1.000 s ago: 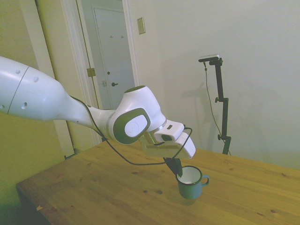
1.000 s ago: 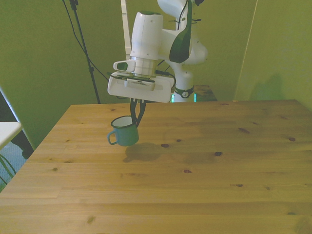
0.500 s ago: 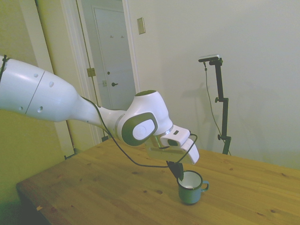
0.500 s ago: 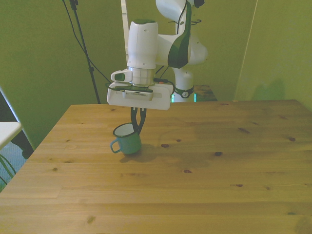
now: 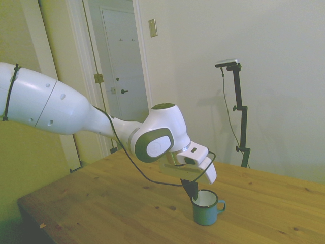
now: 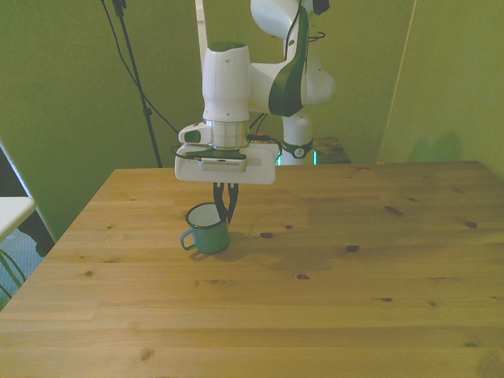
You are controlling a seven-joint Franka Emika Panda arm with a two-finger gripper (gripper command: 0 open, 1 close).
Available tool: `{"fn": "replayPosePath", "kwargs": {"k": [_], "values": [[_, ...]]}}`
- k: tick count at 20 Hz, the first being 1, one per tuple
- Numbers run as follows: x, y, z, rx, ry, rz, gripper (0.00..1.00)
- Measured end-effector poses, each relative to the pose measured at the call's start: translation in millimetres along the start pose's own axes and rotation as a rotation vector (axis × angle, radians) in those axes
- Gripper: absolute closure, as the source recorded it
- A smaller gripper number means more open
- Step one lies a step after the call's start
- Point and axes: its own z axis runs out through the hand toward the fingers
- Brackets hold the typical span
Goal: Flip the mug upright
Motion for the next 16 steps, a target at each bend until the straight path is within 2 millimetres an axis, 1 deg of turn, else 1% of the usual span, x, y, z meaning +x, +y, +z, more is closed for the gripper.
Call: {"fn": "replayPosePath", "kwargs": {"k": [5, 10, 13, 16], "values": [[-0.7, -1.5, 1.4, 0.001, -0.008, -0.011, 0.00], [-3.5, -7.4, 2.0, 0.002, -0.014, -0.022, 0.00], [-0.9, -8.7, -2.2, 0.004, -0.008, -0.023, 0.00], [3.2, -8.3, -11.2, 0.006, 0.003, -0.023, 0.00]]}}
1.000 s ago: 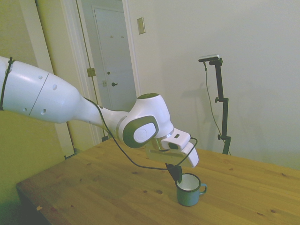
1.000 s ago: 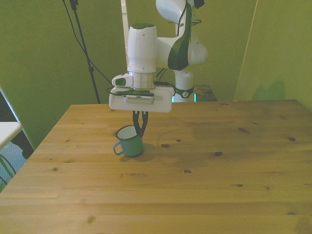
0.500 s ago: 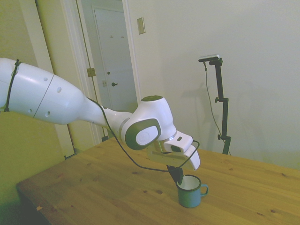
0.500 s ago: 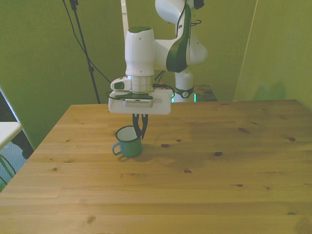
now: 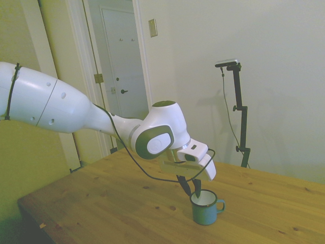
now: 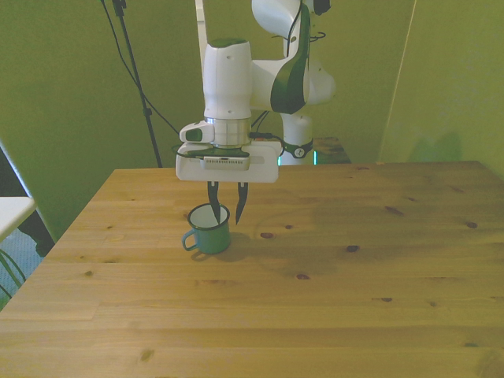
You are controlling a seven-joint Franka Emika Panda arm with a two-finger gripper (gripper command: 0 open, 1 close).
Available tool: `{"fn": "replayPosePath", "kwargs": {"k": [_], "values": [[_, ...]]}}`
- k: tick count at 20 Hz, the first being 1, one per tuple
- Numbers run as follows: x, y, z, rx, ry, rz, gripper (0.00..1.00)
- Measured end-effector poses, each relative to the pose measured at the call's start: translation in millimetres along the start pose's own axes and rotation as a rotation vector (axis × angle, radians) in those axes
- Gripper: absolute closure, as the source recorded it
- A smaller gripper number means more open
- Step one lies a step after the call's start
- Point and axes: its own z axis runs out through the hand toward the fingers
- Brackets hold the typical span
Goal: Flip the mug upright
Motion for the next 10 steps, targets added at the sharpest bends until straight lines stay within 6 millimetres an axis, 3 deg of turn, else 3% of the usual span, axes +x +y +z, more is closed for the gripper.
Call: {"fn": "replayPosePath", "kwargs": {"k": [5, 10], "values": [[-5.4, 5.4, -41.0, 0.012, 0.035, -0.008, 0.00], [-48.7, -11.4, -89.8, 0.039, 0.065, -0.057, 0.00]]}}
